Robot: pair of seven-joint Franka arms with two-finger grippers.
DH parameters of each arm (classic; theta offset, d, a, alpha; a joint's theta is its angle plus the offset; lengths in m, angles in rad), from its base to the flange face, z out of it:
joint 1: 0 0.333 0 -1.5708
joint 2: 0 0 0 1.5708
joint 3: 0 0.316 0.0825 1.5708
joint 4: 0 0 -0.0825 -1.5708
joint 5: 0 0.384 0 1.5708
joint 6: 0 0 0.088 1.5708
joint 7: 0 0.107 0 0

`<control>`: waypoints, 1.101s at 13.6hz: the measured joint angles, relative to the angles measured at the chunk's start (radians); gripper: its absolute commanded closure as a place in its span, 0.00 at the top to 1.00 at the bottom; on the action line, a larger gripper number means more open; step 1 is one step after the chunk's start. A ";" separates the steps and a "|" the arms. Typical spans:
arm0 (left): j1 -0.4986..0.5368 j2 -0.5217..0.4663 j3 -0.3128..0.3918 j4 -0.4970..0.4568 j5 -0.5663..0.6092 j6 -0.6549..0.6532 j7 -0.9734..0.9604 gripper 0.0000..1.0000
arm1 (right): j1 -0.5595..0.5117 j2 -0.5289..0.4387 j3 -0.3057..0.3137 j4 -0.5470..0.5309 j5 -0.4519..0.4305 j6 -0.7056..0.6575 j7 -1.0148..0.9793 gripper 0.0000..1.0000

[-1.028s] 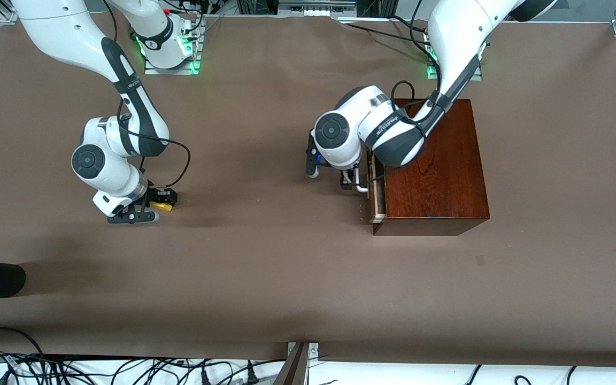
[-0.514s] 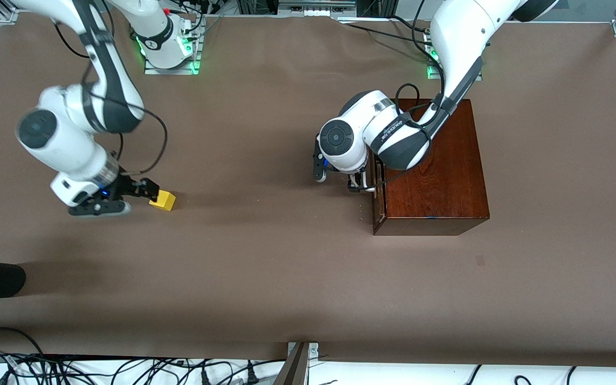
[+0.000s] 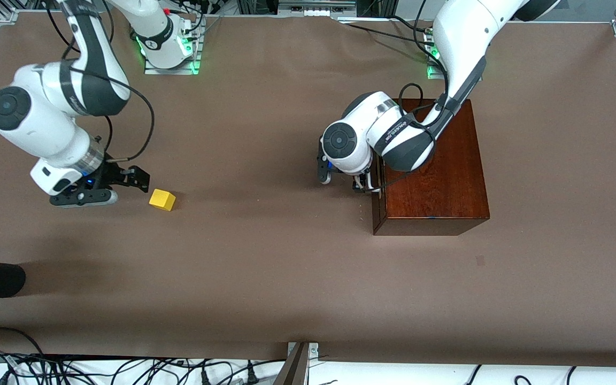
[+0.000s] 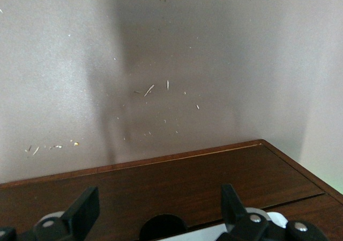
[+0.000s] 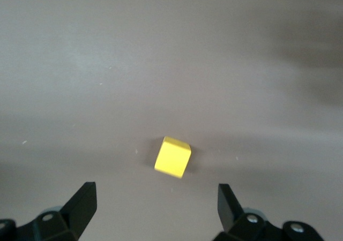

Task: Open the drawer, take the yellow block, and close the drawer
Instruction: 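Push the drawer shut with the left gripper while the right gripper withdraws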

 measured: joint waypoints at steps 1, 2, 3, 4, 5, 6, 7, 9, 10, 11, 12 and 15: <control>0.000 -0.001 0.000 0.000 0.000 0.000 -0.002 1.00 | 0.000 -0.016 0.000 0.054 0.000 -0.085 -0.001 1.00; 0.000 -0.002 0.000 0.000 0.000 0.000 -0.003 1.00 | 0.000 -0.032 0.000 0.109 0.000 -0.162 -0.001 1.00; 0.001 -0.005 0.000 0.000 0.000 0.000 -0.004 1.00 | 0.000 -0.048 0.000 0.154 0.000 -0.229 -0.001 1.00; 0.001 -0.007 0.000 0.002 0.000 0.002 -0.006 1.00 | -0.001 -0.066 0.001 0.184 0.000 -0.277 -0.002 1.00; 0.001 -0.013 -0.001 0.007 0.000 0.002 -0.013 1.00 | -0.001 -0.086 0.001 0.200 0.000 -0.311 -0.002 1.00; 0.001 -0.025 -0.002 0.014 0.000 0.001 -0.026 1.00 | -0.001 -0.103 0.002 0.204 0.000 -0.330 -0.003 1.00; 0.002 -0.046 -0.007 0.021 0.000 0.000 -0.041 1.00 | -0.001 -0.116 0.003 0.205 0.000 -0.344 -0.003 1.00; 0.005 -0.102 -0.023 0.035 -0.053 -0.004 -0.073 1.00 | 0.000 -0.121 0.013 0.211 0.000 -0.353 -0.004 1.00; 0.009 -0.133 -0.024 0.040 -0.103 -0.007 -0.082 1.00 | 0.000 -0.121 0.021 0.213 0.000 -0.355 -0.004 1.00; 0.020 -0.167 -0.024 0.043 -0.136 -0.009 -0.091 1.00 | 0.000 -0.121 0.027 0.214 -0.001 -0.356 -0.004 1.00; 0.039 -0.203 -0.024 0.044 -0.148 -0.010 -0.096 1.00 | 0.000 -0.121 0.030 0.217 -0.001 -0.359 -0.004 1.00; 0.127 -0.283 -0.012 0.047 -0.151 -0.021 -0.106 1.00 | 0.000 -0.119 0.027 0.246 -0.001 -0.376 -0.004 1.00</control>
